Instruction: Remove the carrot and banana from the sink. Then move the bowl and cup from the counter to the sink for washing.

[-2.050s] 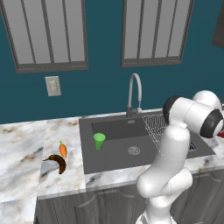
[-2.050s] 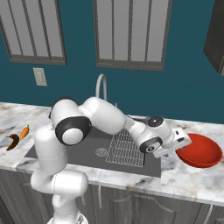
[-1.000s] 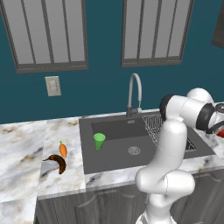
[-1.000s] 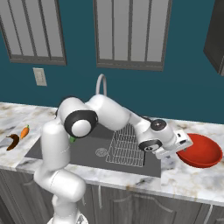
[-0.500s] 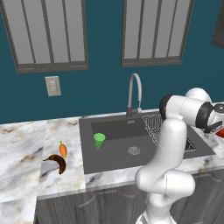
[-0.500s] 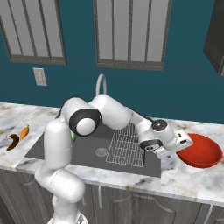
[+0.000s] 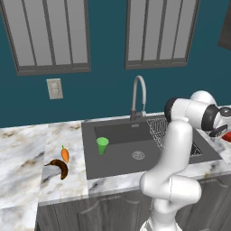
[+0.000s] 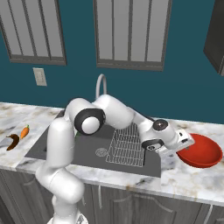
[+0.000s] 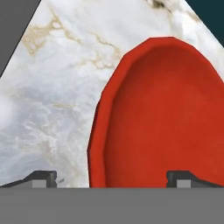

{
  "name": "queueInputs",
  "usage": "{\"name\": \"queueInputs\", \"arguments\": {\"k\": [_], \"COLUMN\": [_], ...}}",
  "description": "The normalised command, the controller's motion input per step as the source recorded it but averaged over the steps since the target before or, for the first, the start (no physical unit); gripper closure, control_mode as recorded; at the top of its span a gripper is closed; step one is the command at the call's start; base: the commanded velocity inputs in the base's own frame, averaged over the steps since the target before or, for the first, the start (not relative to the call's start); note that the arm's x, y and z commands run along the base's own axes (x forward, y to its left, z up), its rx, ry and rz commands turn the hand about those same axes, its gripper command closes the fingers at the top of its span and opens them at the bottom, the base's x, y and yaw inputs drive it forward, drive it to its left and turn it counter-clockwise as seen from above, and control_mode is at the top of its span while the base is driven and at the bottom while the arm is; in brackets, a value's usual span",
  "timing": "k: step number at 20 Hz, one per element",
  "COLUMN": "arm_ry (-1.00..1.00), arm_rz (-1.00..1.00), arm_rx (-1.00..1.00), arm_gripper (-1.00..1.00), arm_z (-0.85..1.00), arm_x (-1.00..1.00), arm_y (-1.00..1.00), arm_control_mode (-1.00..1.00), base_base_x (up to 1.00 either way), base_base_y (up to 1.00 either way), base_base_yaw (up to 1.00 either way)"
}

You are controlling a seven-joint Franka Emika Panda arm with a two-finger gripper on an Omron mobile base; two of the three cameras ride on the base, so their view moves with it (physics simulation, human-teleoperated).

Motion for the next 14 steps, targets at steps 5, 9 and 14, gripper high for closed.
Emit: {"name": "queueInputs", "arguments": {"k": [5,9,14], "arm_ry": [0.0,0.01,0.02], "arm_rz": [0.0,0.0,0.0], "arm_rx": [-0.05,-0.01,0.0], "arm_gripper": [-1.0,-1.0,1.0], "arm_z": [-0.09,-0.1,-0.06], "arm_x": [0.03,0.01,0.02], "arm_y": [-0.09,-0.07,-0.05], "arm_control_mode": [-1.0,-1.0,-1.0], "base_base_x": [0.0,0.0,0.0], "base_base_y": [0.0,0.0,0.0], "base_base_yaw": [0.0,0.0,0.0]}}
